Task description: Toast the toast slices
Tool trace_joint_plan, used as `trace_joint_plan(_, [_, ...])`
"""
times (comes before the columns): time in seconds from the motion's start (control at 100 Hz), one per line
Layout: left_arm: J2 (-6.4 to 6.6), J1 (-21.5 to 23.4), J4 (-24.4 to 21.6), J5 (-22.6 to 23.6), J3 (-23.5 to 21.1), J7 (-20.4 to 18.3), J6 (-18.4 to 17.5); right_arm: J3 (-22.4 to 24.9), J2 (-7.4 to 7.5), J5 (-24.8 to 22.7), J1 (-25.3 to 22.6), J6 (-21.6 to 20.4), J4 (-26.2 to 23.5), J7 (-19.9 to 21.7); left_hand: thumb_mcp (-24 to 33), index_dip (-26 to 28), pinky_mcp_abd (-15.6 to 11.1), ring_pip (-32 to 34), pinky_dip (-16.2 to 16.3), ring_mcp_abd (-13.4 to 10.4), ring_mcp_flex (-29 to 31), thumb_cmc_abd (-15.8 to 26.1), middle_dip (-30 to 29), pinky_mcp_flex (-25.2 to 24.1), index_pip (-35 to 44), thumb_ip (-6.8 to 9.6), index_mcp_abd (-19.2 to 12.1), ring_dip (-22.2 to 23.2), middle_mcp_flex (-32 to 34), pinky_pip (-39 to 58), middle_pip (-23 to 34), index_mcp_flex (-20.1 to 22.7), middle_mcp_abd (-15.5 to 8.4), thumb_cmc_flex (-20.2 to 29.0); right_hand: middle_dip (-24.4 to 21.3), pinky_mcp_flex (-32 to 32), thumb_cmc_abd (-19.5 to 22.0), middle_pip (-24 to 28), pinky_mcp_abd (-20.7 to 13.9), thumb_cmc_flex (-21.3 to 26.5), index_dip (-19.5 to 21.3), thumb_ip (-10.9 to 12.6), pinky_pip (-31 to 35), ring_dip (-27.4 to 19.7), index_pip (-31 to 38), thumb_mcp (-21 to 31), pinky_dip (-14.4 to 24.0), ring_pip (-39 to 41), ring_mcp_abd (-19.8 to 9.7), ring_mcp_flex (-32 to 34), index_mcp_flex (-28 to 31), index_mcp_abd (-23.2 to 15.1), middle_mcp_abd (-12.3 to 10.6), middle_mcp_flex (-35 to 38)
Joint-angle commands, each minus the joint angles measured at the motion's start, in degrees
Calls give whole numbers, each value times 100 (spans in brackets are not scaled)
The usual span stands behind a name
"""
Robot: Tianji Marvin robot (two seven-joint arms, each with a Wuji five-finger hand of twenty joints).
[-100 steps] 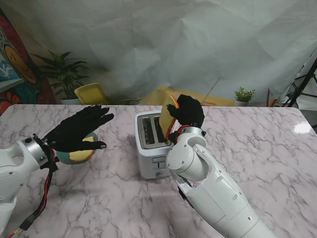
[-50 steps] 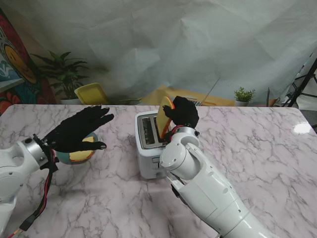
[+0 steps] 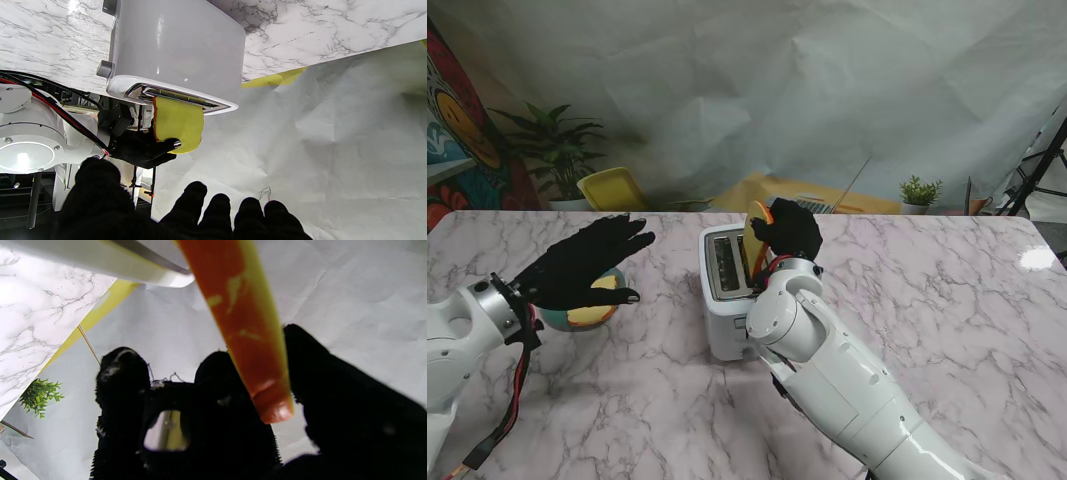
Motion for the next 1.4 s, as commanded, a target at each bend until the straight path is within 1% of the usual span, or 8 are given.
trace_joint_plan(0.0, [-2,32,-36,12,-8,-71,-20,-12,35,-79,-13,-17,64,48,33,49,-250,89,95,6,5,39,32,-42,-25,0,-61,-12,-59,-110,21,102,-74,-191,33,-92,288,74,73,156,27,57,200,-85,646,59,43,-302,-85,-86,-96,-508,187,306])
trace_joint_plan(0.16, [-5,45,-41,33,-15,-53,-33,3,92,-160,-53,1,52,149,33,50,-239,94,101,6,6,41,32,-44,-22,0,-64,-9,-57,-107,26,108,-76,-188,51,-236,299,85,156,158,38,90,207,-176,621,-22,57,-465,6,-92,-143,-698,205,170])
trace_joint_plan(0.34, [-11,44,-32,45,-3,-21,-26,10,134,-194,-109,26,27,245,32,50,-228,92,106,15,2,36,31,-47,-23,0,-63,-10,-56,-105,27,107,-78,-186,47,-384,356,104,272,231,32,90,216,-268,581,-131,82,-624,61,-90,-182,-690,288,51])
trace_joint_plan(0.89, [0,-1,-54,25,43,-55,-93,-83,146,-250,-126,169,89,387,34,48,-227,91,111,20,3,32,34,-47,-27,0,-61,-11,-56,-107,33,103,-72,-193,-58,-427,15,-60,375,83,-115,107,197,-381,377,-223,117,-783,109,-94,28,-914,229,130])
trace_joint_plan(1.06, [-2,-4,-51,30,61,-47,-82,-72,199,-344,-163,345,-2,536,34,47,-225,88,112,21,-1,35,33,-48,-28,0,-67,-12,-55,-108,32,100,-68,-194,-128,-503,-112,-261,563,-125,-170,65,149,-559,284,-255,132,-1112,178,-94,35,-1060,77,160])
trace_joint_plan(1.18, [-4,-5,-49,33,71,-37,-75,-48,232,-351,-201,539,-108,697,30,47,-220,83,111,21,-4,42,31,-49,-30,-2,-63,-15,-61,-110,26,96,-72,-199,-133,-636,-131,-367,618,-490,-63,67,78,-758,95,-429,154,-1543,229,-97,-205,-868,72,-109])
trace_joint_plan(1.33, [-7,-15,-43,39,85,-24,-66,-37,263,-353,-237,644,-192,822,35,47,-212,80,109,32,-4,38,28,-50,-30,0,-56,-17,-66,-113,19,95,-55,-190,-125,-784,150,-406,649,-981,355,316,-26,-942,-340,-781,210,-2045,268,-105,-336,-553,79,-467])
trace_joint_plan(1.39, [-8,-20,-42,41,91,-23,-61,-35,281,-357,-250,678,-229,883,31,46,-211,75,108,30,-10,36,26,-50,-31,-2,-58,-19,-70,-113,14,94,-56,-194,-134,-832,330,-418,654,-1188,857,659,-68,-980,-632,-955,250,-2251,294,-106,-346,-423,90,-592])
